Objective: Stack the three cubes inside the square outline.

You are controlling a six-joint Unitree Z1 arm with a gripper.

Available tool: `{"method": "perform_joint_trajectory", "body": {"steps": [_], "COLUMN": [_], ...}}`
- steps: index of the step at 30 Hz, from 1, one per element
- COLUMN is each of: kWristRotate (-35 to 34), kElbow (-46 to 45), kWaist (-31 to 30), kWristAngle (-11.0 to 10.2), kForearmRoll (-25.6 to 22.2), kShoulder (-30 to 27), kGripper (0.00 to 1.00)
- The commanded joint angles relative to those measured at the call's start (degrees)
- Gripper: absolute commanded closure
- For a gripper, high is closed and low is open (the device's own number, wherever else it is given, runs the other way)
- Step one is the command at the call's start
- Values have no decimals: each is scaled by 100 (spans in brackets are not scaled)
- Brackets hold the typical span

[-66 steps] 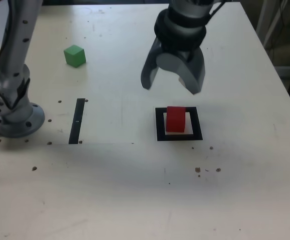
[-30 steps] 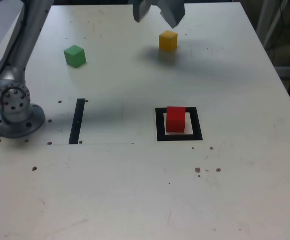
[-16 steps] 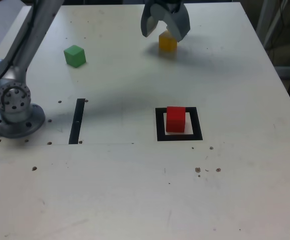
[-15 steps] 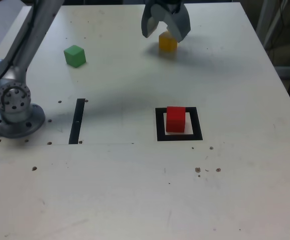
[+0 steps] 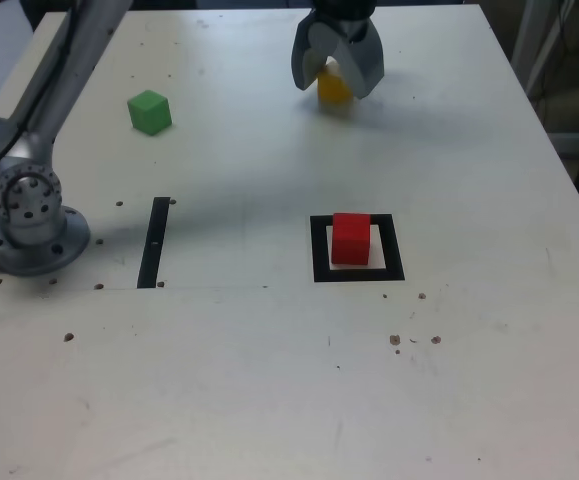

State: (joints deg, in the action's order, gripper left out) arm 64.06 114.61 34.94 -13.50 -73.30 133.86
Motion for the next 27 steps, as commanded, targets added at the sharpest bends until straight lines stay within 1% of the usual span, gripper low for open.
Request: {"method": "perform_joint_trajectory", "body": {"steps": [1,8,12,14,16,19,23,27], "kWristRotate": [10,-2,-7,-7,-11,-22,18,48], "kElbow": [42,68,54,40,25,10,-14,-133], "kWaist": [4,11,32,43,52,89,173,198], "kWristAngle": [-1,-7,38,89,135,214,411,562], "kForearmRoll": [21,58,124,166,198,240,345,475], "kShoulder": [20,64,92,96,113,121,32,-24], "kGripper": [24,40,56,65,71,78,90,96]}}
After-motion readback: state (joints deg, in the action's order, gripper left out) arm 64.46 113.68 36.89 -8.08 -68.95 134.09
